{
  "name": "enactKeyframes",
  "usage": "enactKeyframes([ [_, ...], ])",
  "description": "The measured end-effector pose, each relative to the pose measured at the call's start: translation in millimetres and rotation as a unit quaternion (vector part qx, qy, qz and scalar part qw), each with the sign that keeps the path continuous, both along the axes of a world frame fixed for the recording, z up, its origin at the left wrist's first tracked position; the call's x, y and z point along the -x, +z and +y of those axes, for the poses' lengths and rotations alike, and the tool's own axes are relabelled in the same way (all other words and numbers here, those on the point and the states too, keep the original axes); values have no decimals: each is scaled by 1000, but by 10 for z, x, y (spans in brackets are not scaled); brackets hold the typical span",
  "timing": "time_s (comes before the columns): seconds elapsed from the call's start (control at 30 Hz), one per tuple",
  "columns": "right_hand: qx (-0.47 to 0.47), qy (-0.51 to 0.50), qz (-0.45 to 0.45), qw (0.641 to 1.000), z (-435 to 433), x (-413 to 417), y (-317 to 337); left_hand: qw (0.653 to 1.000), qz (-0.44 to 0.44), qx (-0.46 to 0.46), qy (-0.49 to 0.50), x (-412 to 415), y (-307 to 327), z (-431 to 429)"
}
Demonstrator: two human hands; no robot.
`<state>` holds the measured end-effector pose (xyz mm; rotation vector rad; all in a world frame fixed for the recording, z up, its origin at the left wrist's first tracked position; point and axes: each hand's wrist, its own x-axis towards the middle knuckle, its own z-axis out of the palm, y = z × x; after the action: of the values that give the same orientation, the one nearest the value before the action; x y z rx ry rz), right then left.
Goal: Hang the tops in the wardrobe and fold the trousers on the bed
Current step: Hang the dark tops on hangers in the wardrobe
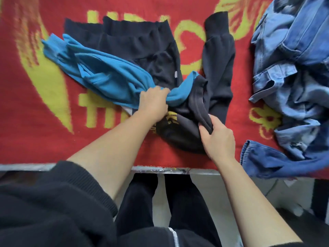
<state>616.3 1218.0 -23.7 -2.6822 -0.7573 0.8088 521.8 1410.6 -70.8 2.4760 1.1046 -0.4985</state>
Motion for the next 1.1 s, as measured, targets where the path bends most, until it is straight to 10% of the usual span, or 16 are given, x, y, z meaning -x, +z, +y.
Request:
enactKeyframes([
  [0.2,-87,38,72,993,223,336,611,978,-47,108,171,983,732,-292],
  [0.5,-344,102,93,929,878,647,2648,949,-220,18,223,1904,2585,-33],
  [0.87,-462,322,57,824,785,684,4362,767,-514,-18,383,1991,4084,-721],
  [0.97,-420,371,47,827,638,780,4387,715,-526,-123,444,2152,4183,-1135],
  [1.1,-113,544,102,825,460,1139,4266,700,-425,-255,515,2686,4152,-1786],
])
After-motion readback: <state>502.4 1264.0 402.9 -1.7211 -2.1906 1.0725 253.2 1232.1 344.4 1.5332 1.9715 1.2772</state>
